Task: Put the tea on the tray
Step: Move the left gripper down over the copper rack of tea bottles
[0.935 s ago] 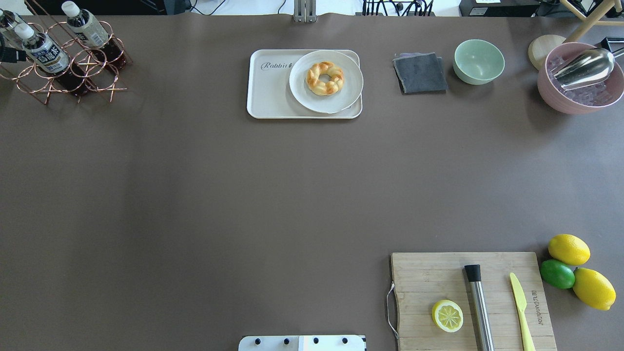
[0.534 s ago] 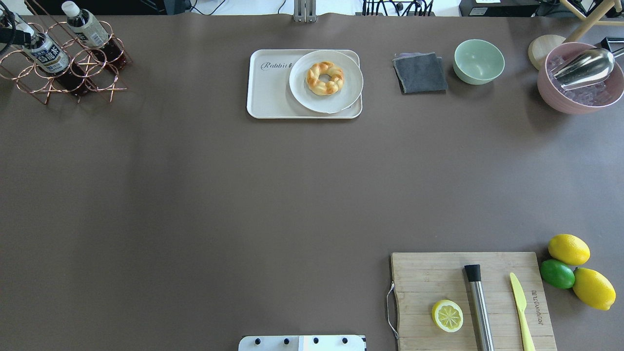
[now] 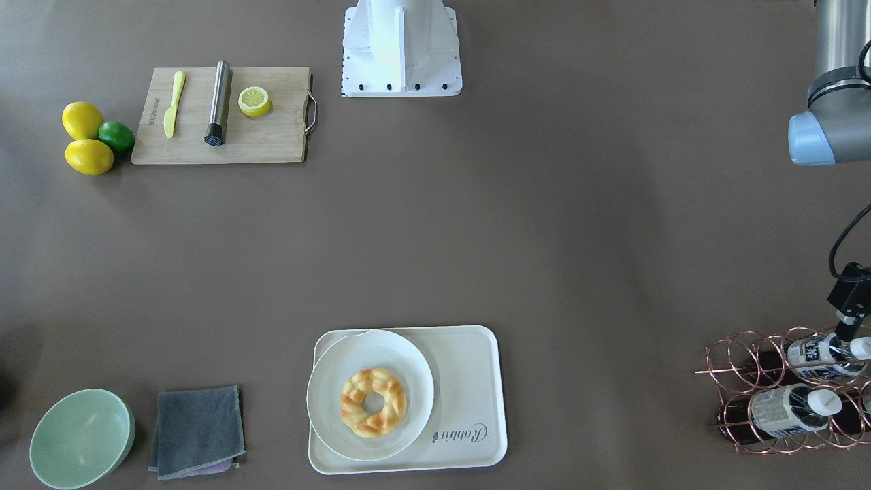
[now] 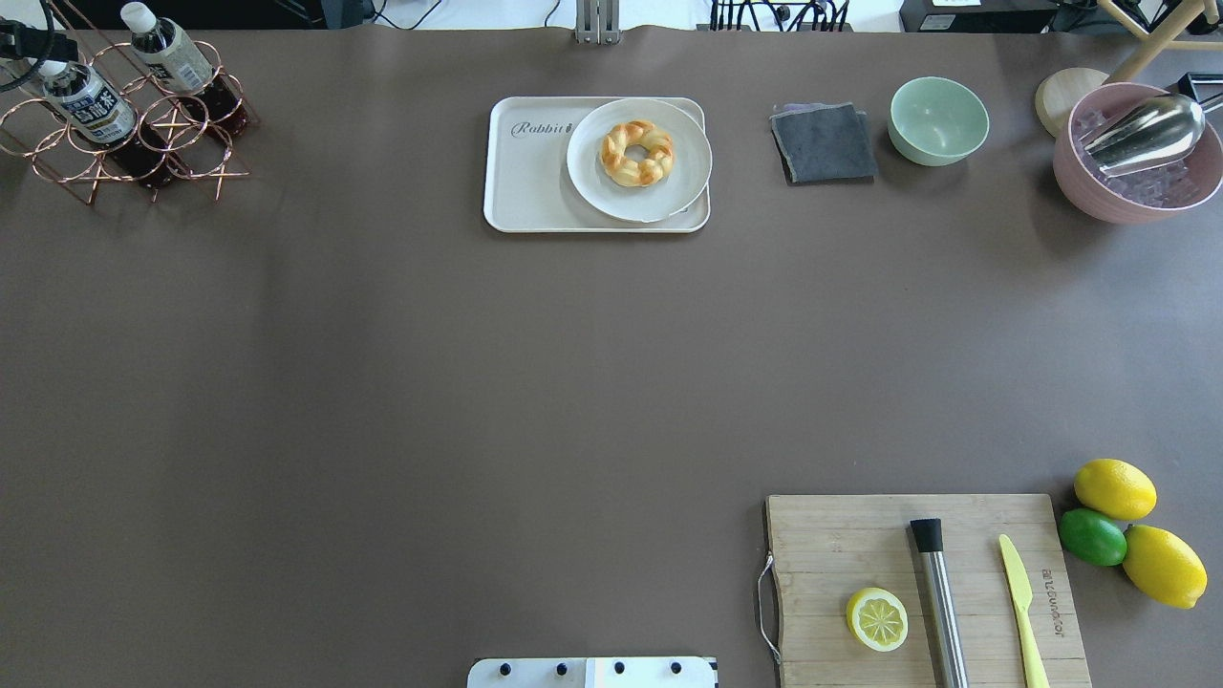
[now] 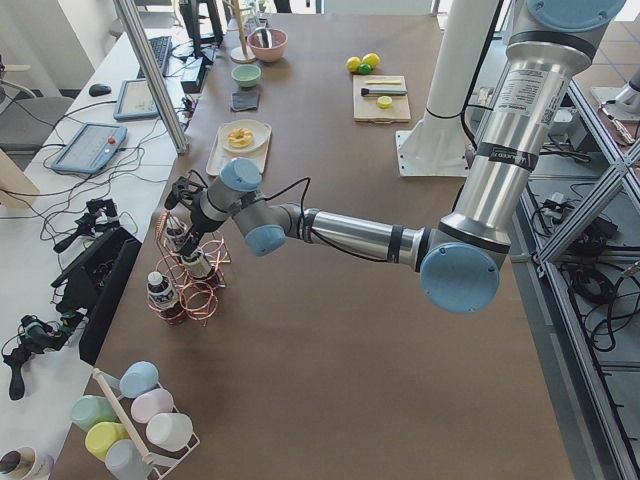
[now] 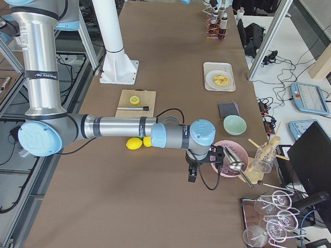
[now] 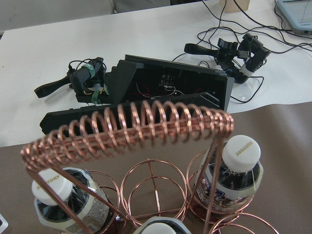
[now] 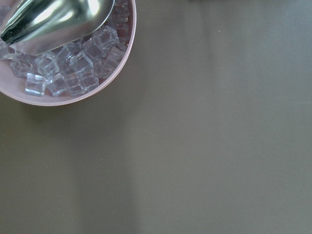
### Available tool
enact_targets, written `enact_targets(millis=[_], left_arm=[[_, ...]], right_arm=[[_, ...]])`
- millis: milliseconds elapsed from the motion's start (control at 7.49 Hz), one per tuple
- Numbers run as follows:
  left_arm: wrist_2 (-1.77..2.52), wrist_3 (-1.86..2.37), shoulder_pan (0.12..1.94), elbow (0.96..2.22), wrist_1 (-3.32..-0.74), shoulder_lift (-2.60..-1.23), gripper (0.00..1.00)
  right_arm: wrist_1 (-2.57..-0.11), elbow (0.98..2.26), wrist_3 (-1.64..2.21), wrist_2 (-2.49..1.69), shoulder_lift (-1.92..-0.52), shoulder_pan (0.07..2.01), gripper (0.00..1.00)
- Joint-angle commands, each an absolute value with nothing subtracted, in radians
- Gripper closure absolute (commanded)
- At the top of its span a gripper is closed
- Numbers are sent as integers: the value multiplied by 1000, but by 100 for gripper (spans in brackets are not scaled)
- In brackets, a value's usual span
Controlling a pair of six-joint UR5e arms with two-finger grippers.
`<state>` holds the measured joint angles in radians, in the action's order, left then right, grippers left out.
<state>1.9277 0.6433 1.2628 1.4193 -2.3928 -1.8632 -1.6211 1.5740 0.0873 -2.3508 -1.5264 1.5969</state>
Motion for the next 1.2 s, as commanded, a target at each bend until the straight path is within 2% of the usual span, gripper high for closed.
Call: enact_targets(millis=[0,267,534,1068], left_arm=[[1928,646,1261,1364,-2448,-1871,11],[1927,646,1259,1353,-2448,-1881,29],[1930,644,1258,1344,-2450,-1887,36],[1931,646,1256,1342,-2450,-1887,37]], right_arm=[[-1621,1574,87,-2352,-1526,1597,0],[-1621,1574,87,-2350,-1526,1597,0],[-1621,1574,87,-2350,-1525,1597,0],[-1621,1571,87,-2352,-1523,1597,0]])
